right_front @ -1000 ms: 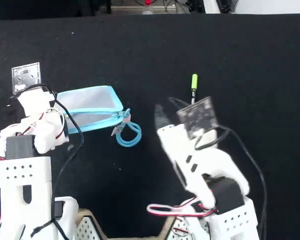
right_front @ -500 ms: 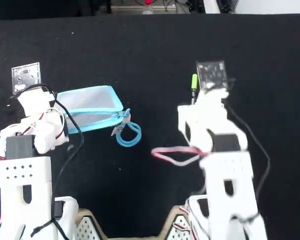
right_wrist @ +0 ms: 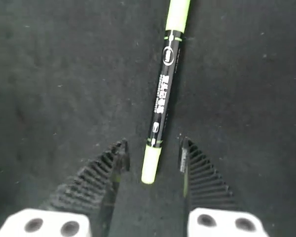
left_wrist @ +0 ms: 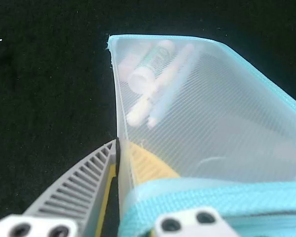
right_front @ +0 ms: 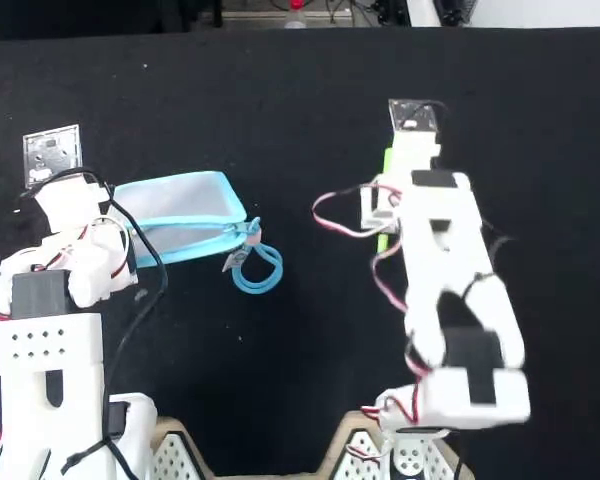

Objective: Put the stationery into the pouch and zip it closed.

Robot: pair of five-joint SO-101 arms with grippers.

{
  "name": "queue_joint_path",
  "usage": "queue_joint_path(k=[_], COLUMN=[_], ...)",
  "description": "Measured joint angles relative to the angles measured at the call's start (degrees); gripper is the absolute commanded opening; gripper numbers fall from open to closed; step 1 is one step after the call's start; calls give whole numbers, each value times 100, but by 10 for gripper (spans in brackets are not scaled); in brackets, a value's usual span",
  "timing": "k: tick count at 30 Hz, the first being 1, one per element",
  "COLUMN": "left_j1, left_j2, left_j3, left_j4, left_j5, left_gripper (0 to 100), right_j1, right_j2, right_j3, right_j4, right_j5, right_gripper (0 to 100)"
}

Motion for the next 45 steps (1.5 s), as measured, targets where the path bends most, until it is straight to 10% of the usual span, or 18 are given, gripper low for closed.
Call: queue_joint_path(k=[16, 29, 34, 45], left_j1=[0, 0, 0, 0], left_j2=[0, 0, 0, 0], left_j3=[0, 0, 0, 0], left_j4=[0, 0, 0, 0], left_j5=[0, 0, 0, 0], left_gripper=[30, 30, 30, 30], right_j1=[211, 1538, 1521, 0], right_j2=[2004, 1037, 1029, 1029], right_j3=[-1829, -897, -985, -1758], right_j4=[1547, 1969, 1969, 1600], right_j5=[1380, 5354, 5090, 3886], right_gripper=[10, 106, 241, 142])
